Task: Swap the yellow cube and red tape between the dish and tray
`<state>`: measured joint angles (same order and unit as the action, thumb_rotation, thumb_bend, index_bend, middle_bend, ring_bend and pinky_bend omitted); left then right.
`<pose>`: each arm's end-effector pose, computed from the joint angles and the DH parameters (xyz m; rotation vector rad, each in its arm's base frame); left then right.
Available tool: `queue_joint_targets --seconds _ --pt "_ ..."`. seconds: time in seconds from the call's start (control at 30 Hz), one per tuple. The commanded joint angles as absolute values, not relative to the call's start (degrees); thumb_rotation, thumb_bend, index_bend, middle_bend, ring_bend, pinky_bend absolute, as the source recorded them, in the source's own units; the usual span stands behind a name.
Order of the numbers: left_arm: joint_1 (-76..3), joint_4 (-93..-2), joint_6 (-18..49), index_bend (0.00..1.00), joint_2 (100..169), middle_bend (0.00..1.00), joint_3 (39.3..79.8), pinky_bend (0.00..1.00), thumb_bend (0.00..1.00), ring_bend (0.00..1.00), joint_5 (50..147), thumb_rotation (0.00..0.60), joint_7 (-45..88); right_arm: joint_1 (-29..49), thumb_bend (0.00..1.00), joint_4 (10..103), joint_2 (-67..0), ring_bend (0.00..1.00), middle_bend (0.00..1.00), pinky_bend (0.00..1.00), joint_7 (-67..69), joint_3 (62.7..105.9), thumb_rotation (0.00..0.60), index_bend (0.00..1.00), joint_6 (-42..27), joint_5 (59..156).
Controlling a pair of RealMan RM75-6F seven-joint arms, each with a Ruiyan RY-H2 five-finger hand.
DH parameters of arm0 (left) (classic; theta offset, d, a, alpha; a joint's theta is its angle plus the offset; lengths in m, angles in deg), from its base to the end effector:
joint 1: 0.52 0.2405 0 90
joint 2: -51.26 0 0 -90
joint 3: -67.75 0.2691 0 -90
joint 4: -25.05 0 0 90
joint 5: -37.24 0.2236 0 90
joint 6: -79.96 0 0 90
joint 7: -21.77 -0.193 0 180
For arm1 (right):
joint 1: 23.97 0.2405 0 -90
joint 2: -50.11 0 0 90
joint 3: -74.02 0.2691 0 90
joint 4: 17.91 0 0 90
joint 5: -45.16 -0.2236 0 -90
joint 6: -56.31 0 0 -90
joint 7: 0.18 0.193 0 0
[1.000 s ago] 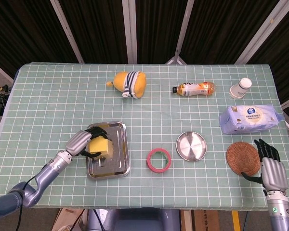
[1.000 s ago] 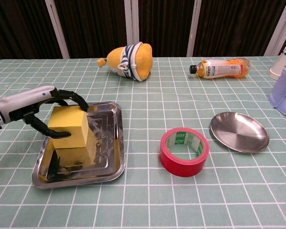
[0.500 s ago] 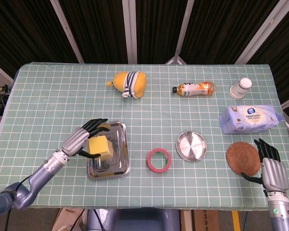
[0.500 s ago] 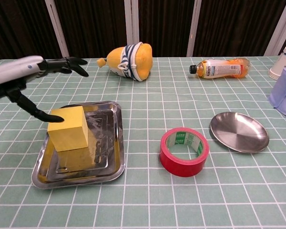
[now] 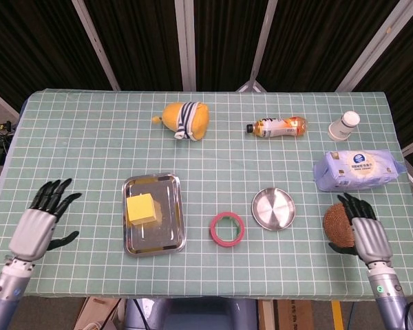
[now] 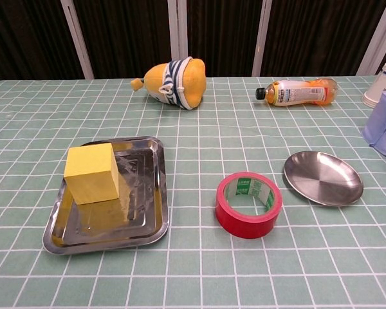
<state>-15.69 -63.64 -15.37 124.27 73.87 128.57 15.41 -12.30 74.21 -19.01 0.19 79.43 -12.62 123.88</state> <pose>-0.2678 0.2478 0.1040 -1.5518 -0.7101 -1.0941 -0.3237 -0.2747 0.0871 1.4606 -1.1450 0.8598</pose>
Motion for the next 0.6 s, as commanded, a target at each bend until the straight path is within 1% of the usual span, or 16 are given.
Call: queue_joint_targets --seconds 0.03,0.2,0.4,0.6 --pt "-13.1 -64.3 -17.7 0.2 123.8 0.0 74.4 0.06 0.11 0.0 128.7 0.6 14.8 -7.4 0.03 76.3 -17.9 0.0 0.0 0.0 1.6 78.4 0.6 0.0 -6.4 128.5" --pt "-11.7 -63.9 -19.0 0.2 123.8 0.0 74.4 0.06 0.11 0.0 131.3 0.6 14.8 -1.9 0.03 80.1 -18.6 0.0 0.0 0.0 1.6 78.1 0.6 0.0 0.4 131.3" --pt "-10.8 -64.1 -18.8 0.2 123.8 0.0 73.3 0.06 0.11 0.0 131.3 0.6 14.7 3.3 0.03 81.9 -22.6 0.0 0.0 0.0 0.9 78.7 0.6 0.0 7.6 129.0" --pt "-10.4 -63.8 -17.7 0.2 124.0 0.0 71.9 0.06 0.11 0.0 130.2 0.6 14.7 6.8 0.03 80.1 -27.6 0.0 0.0 0.0 -2.0 80.0 0.6 0.0 10.9 125.3"
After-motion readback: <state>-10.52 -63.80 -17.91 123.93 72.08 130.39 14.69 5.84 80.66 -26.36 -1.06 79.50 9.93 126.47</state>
